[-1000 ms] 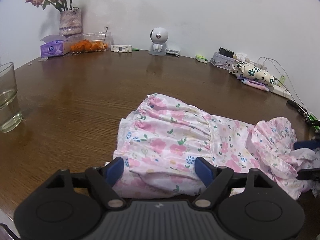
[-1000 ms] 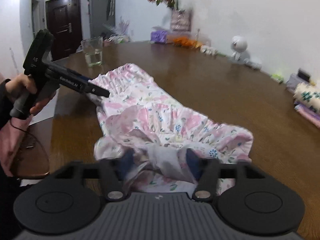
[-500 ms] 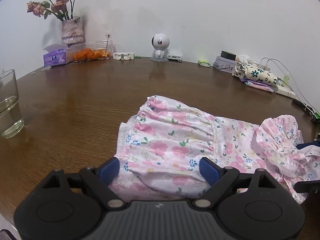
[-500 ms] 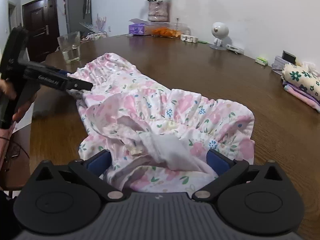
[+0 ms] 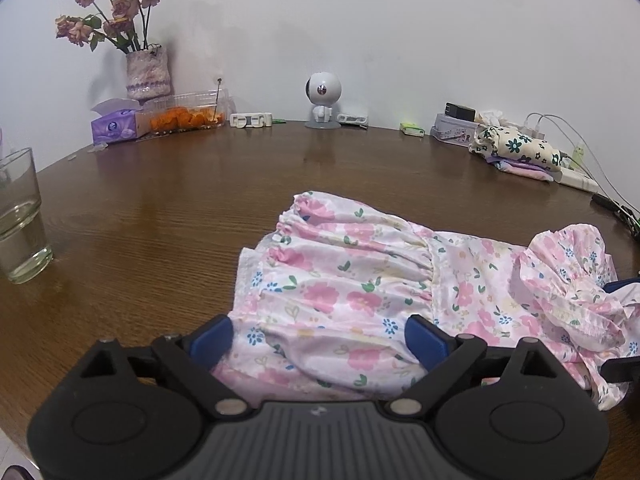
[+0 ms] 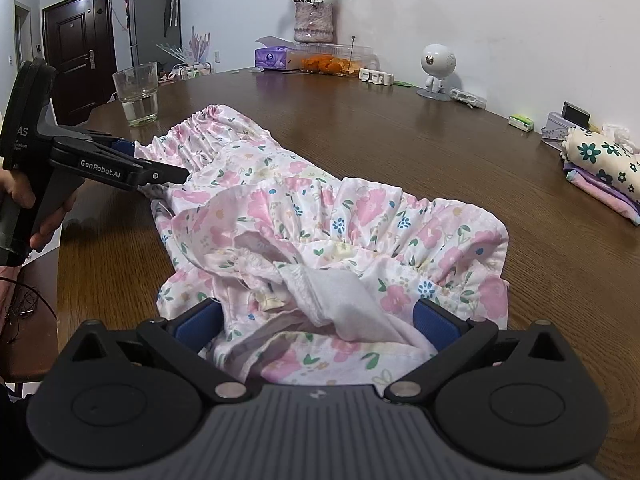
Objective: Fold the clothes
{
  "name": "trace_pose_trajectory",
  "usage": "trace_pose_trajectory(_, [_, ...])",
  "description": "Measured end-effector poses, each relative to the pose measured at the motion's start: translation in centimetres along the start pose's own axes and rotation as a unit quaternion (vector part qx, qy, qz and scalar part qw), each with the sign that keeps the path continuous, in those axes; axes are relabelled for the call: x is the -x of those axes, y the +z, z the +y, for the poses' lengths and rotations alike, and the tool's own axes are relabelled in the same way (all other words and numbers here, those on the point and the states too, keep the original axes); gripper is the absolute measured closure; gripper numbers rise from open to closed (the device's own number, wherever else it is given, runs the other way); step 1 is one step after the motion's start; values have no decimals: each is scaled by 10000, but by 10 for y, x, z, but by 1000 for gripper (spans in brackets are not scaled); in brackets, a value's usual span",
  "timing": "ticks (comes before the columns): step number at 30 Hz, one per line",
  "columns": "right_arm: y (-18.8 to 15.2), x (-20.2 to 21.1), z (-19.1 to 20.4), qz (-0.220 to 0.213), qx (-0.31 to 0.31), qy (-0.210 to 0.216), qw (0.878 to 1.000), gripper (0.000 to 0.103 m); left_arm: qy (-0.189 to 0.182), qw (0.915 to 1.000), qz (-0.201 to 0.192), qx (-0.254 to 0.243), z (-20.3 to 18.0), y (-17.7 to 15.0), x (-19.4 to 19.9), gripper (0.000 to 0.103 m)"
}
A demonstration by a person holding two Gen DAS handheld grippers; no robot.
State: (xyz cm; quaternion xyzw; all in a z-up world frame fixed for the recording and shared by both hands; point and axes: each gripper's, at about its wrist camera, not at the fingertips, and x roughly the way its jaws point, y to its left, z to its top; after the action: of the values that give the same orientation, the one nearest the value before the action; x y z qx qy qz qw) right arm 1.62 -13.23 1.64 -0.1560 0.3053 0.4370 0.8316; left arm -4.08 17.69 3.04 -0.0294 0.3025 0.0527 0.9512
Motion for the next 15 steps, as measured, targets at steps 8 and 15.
trace_pose_trajectory(8, [0,0,0,-3,-1,-3,10000,1,13,10000,-31,-56,3,-1,-4,1])
trace_pose_trajectory(15, [0,-1,0,-4,-1,-5,10000,1,97,9999,-37,-31,1,-2,-4,0])
